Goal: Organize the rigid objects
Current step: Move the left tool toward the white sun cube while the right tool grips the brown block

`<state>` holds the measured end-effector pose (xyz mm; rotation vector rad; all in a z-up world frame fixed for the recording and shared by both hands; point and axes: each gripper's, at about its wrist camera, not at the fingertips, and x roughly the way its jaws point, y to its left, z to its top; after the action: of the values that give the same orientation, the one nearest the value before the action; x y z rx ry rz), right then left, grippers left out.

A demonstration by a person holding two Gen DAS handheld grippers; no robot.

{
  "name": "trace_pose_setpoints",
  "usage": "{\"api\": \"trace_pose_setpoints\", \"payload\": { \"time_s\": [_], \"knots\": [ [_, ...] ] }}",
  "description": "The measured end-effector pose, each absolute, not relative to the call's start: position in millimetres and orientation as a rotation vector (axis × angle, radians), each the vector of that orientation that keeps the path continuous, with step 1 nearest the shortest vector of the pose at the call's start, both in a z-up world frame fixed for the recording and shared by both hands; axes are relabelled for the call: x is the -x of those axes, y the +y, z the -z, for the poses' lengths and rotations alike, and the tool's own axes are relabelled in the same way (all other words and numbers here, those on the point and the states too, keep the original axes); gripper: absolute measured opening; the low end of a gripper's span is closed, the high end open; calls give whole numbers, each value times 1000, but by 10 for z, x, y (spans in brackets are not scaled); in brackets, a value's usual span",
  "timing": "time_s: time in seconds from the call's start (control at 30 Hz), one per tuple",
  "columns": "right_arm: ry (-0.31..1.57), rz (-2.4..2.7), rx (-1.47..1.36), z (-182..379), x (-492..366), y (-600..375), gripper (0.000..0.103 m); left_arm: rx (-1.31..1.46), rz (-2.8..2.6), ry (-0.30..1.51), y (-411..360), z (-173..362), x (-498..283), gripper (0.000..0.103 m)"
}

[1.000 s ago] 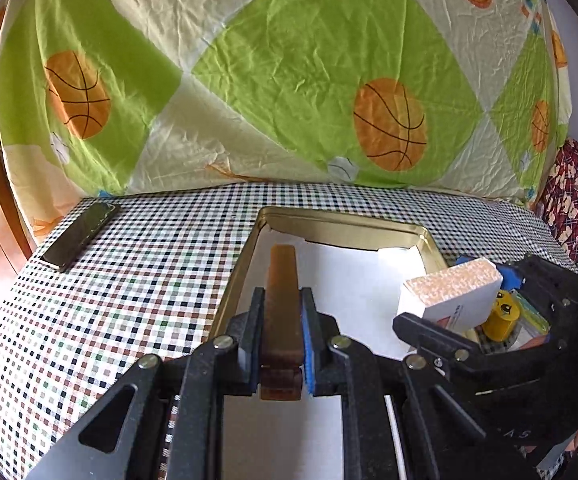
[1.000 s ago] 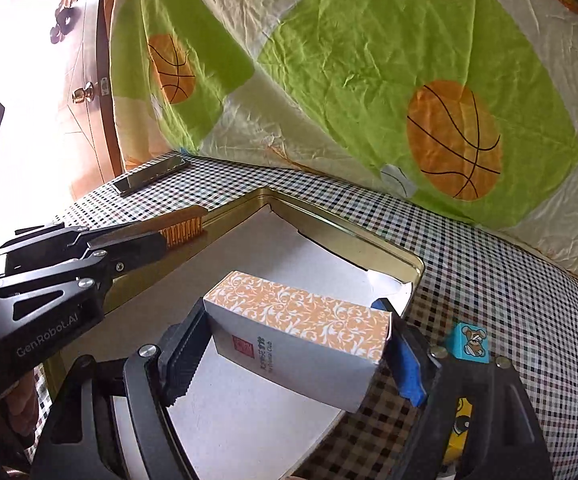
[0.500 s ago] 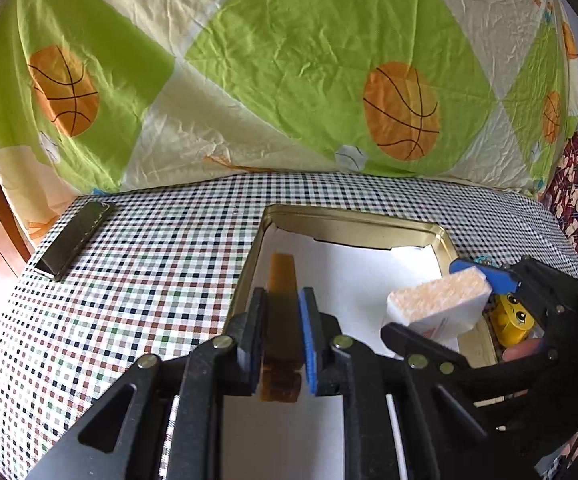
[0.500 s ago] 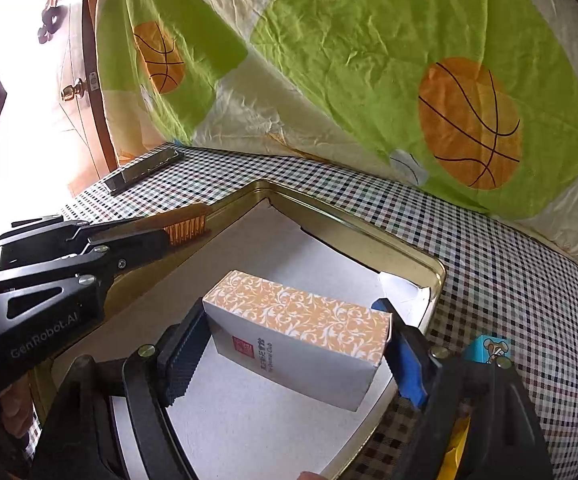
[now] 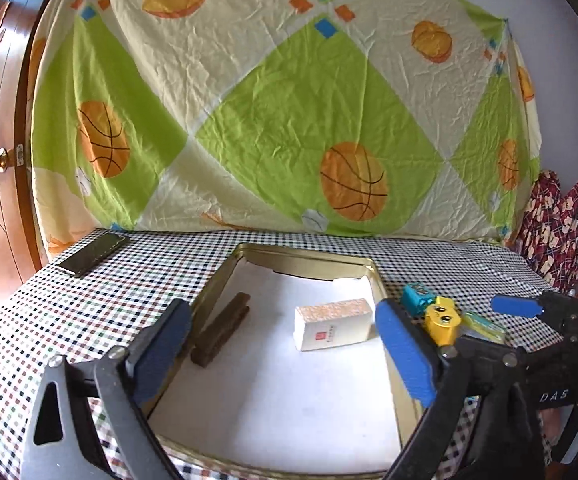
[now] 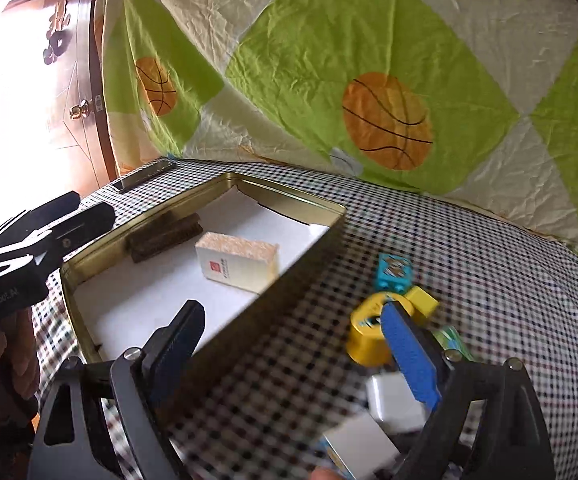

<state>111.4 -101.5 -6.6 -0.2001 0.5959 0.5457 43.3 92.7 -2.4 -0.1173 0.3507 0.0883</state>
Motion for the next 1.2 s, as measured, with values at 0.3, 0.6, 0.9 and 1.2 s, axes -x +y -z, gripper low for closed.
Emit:
{"api": "trace_pose_setpoints", "payload": {
  "time_s": [0.3,0.6,0.9,1.2],
  "knots": [
    [593,-402,95,350,-601,-1949,93,52,-33,299,334,159,-125,102],
    [655,-418,52,634,-442,-1838,93,14,-13,358,35,349,-127,102],
    [697,-413,51,782,-519,-1705,93,11,-15,369,-3,402,-116,102],
    [706,-376,95,768,-567,-1703,82,5,-3,370,-25,391,-121,102]
  ]
}}
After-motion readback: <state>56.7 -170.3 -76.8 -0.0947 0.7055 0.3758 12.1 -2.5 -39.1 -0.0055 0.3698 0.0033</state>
